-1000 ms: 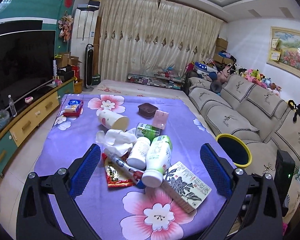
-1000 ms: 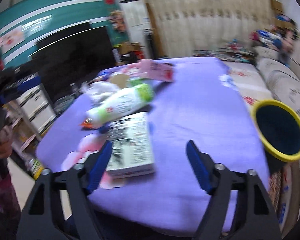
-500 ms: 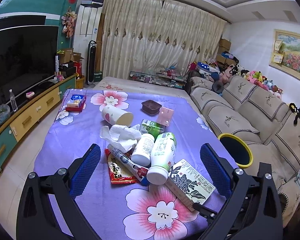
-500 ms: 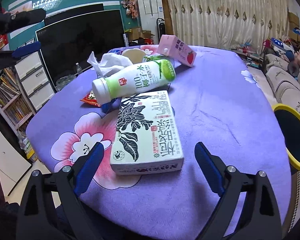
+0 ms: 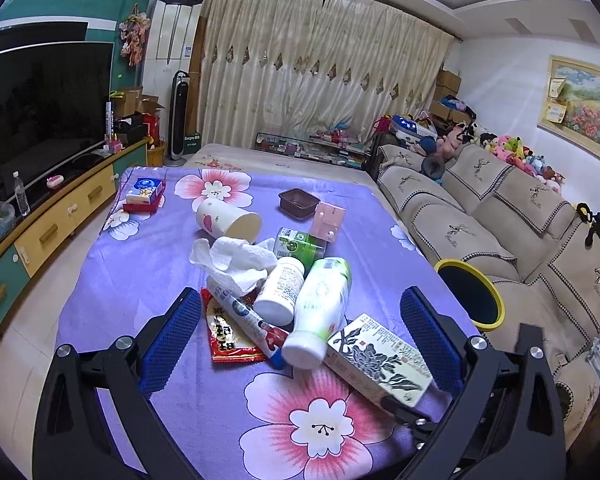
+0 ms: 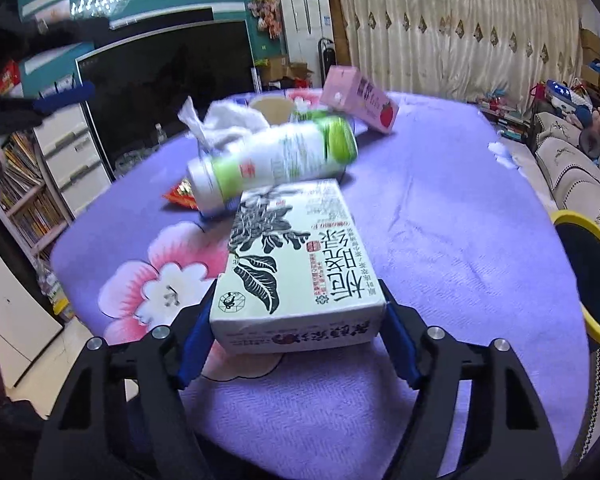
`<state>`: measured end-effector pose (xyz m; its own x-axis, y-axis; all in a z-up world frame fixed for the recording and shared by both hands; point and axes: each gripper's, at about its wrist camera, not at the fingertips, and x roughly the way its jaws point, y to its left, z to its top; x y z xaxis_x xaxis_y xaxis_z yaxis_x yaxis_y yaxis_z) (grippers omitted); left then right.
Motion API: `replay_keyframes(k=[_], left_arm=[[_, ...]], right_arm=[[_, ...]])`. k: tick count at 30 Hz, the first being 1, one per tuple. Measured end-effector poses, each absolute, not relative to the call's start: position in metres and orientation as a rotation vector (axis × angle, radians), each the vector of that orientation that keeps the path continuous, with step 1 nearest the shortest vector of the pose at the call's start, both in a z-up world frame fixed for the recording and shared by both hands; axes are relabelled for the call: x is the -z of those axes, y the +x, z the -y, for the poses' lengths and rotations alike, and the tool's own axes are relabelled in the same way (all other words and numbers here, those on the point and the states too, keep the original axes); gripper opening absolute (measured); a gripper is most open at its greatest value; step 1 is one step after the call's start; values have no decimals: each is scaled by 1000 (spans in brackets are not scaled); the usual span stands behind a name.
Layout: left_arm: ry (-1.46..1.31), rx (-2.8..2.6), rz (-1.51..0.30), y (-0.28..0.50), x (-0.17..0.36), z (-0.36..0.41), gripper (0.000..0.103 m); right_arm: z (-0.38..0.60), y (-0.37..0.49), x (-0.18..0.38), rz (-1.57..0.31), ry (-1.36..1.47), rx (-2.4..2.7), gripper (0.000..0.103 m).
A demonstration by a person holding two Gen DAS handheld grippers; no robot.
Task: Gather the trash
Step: 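Grasp the white printed snack box with the right gripper, then carry the snack box into the bin and open the right gripper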
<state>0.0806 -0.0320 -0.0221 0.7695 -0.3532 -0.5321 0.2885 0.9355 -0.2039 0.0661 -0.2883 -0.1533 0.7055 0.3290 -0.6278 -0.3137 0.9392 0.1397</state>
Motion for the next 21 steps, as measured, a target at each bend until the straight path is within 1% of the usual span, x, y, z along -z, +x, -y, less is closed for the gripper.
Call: replay_keyframes(k=[12, 21], left_arm=[[-106, 348, -602, 82, 26, 34, 98], [-79, 383, -617, 84, 35, 47, 98]], right_arm=[[322, 38, 107, -610, 103, -373, 67], [375, 42, 97, -571, 149, -198, 67]])
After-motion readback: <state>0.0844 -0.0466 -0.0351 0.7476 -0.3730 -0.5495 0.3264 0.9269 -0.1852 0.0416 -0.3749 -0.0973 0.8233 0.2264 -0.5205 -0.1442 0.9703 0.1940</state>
